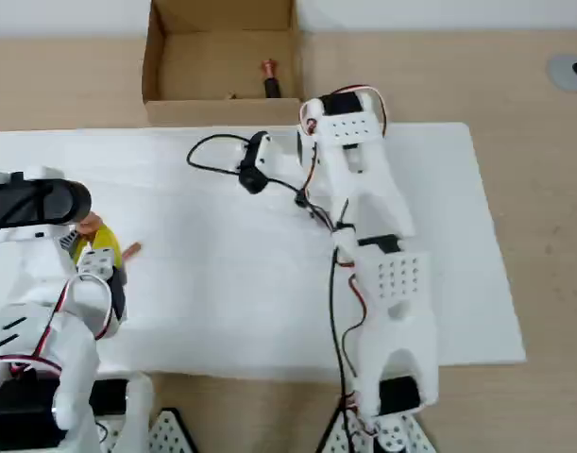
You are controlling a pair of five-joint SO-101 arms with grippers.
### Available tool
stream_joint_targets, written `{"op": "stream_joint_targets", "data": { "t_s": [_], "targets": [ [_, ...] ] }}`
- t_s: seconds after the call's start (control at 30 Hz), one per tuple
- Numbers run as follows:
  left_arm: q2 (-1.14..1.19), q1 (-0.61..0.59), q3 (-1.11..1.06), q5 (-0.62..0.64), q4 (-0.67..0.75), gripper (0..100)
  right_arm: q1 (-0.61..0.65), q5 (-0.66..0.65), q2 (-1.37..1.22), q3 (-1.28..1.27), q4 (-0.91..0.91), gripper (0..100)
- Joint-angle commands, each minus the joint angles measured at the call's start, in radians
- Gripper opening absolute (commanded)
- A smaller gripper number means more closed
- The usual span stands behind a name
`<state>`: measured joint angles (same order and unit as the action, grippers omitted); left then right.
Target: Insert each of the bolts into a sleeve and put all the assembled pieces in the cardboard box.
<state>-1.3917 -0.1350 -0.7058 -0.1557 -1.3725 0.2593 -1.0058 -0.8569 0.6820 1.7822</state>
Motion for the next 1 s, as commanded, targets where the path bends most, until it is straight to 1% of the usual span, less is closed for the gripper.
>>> {"op": "stream_joint_targets", "data": {
  "t_s": [0.0, 0.13, 0.33, 0.53, 0.63, 0.83, 0.97],
  "targets": [
    [-0.002, -0.015, 0.005, -0.006, 0.029, 1, 0.013, -0.017, -0.071, 0.047, 0.005, 24.2],
    [-0.001, -0.015, 0.005, -0.006, 0.051, 1, 0.013, -0.015, -0.071, 0.047, 0.005, 11.8],
    [0.002, -0.015, 0.012, -0.006, 0.064, 1, 0.013, -0.015, -0.073, 0.045, 0.006, 0.9],
    [-0.001, -0.015, 0.012, -0.006, 0.058, 1, 0.013, -0.006, -0.067, 0.054, 0.006, 1.1],
    [-0.002, -0.015, 0.014, -0.006, 0.060, 1, 0.010, 0.054, -0.022, 0.085, 0.006, 1.1],
    [-0.002, -0.009, 0.046, 0.002, 0.063, 1, -0.002, 0.153, 0.237, 0.113, 0.006, 1.1],
    [-0.002, -0.008, 0.117, 0.002, 0.064, 1, 0.021, 0.255, 0.443, 0.073, 0.006, 1.1]
  ]
}}
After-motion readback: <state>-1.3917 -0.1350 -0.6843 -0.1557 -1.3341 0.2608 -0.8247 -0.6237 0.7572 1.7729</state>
